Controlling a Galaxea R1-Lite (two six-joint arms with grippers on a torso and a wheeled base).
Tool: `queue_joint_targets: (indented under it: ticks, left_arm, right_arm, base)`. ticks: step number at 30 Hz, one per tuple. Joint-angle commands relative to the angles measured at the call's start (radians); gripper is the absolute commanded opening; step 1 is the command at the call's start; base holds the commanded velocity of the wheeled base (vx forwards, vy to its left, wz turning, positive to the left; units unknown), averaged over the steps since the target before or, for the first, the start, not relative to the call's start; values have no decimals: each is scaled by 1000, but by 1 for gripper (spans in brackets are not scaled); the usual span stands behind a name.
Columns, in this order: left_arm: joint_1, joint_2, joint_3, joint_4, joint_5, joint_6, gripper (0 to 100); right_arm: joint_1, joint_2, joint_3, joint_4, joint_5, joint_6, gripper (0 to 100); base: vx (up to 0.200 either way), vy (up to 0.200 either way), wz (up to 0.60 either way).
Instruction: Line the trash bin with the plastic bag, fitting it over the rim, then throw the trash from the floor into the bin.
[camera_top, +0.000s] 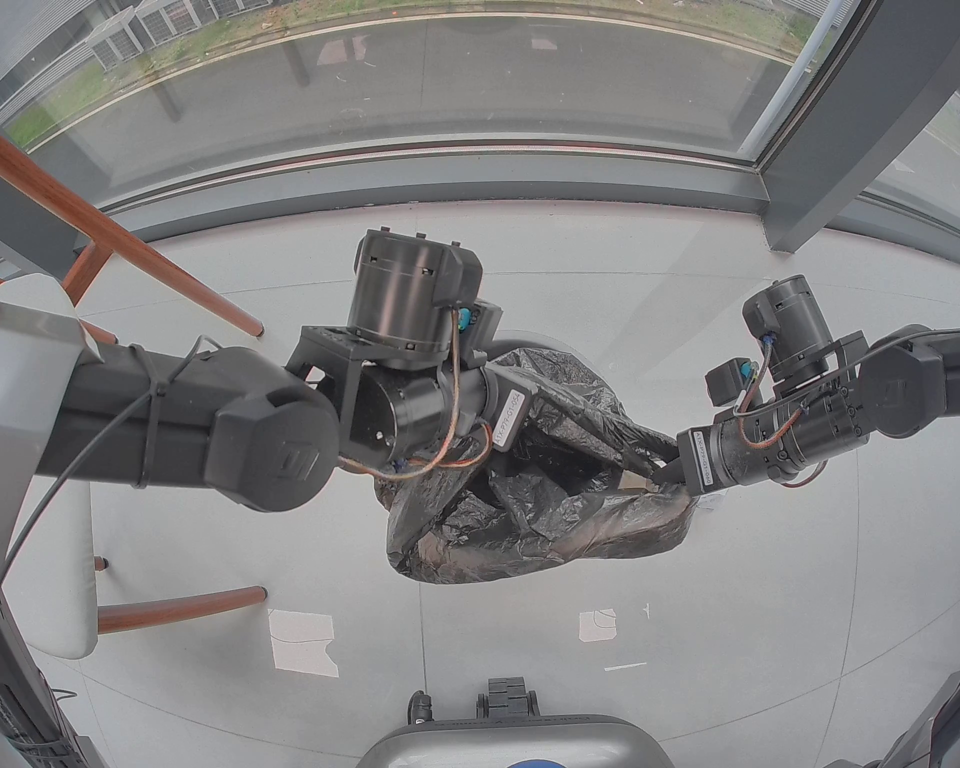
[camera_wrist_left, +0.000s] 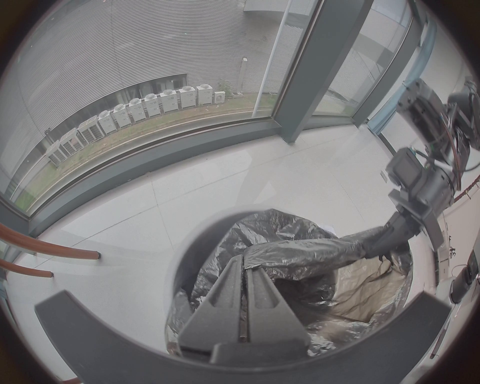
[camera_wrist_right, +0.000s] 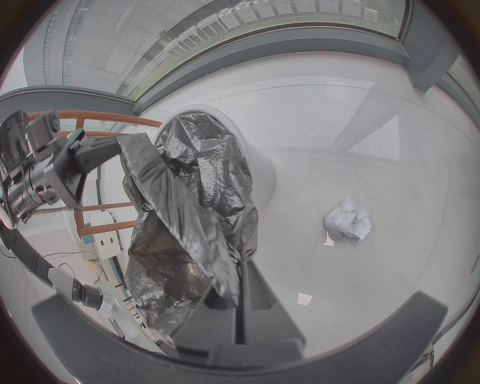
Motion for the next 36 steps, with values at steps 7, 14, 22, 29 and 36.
queue_joint_targets:
  ticks: [7,14,22,29,36]
  left_arm:
    - [26,12,-95,6,-2,0,0]
    - [31,-14,-118,3,-1,0,0]
    - [78,-5,-160,0,1,9,0]
    - [75,21,-160,-9,-2,6,0]
    - [77,49,-169,-55,-4,16,0]
  right_arm:
    - [-11,42,-110,-11,56,-15,0]
    - [-14,104,-232,-17,90,-15,0]
    - [-16,164,-299,-19,107,-17,0]
    - [-65,227,-377,-66,104,-18,0]
    - [-103,246,-414,-86,102,-33,100]
  base:
    - [0,0,0]
    - [0,0,0]
    - [0,0,0]
    - [0,0,0]
    - [0,0,0]
